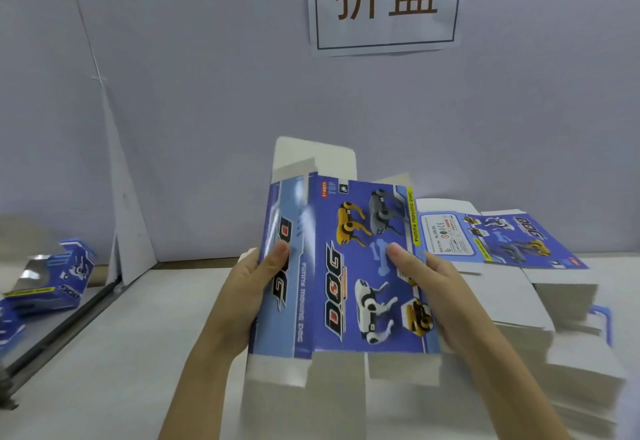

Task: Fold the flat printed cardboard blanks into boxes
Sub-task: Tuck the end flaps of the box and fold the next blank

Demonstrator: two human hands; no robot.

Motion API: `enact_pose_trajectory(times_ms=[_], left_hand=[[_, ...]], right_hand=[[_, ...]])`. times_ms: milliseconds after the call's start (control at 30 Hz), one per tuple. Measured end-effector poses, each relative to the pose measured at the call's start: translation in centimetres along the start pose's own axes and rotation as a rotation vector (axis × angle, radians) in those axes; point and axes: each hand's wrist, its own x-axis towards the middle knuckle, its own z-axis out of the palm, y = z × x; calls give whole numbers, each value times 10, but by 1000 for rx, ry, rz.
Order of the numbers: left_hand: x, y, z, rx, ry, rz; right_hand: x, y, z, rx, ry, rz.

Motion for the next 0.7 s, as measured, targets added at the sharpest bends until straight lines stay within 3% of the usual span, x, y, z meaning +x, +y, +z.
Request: enact_pose_trajectory(times_ms=[200, 400, 600, 700], left_hand=[[4, -3, 4, 57, 121, 66], [1, -3, 7, 17, 50, 53], [3, -6, 9, 72, 83, 94], [2, -8, 8, 26, 43, 67]], right_hand=[[4, 7, 0, 8, 90, -12], [1, 4, -4, 111, -14, 39], [1, 7, -5, 52, 134, 0], [1, 7, -7, 83, 64, 5]])
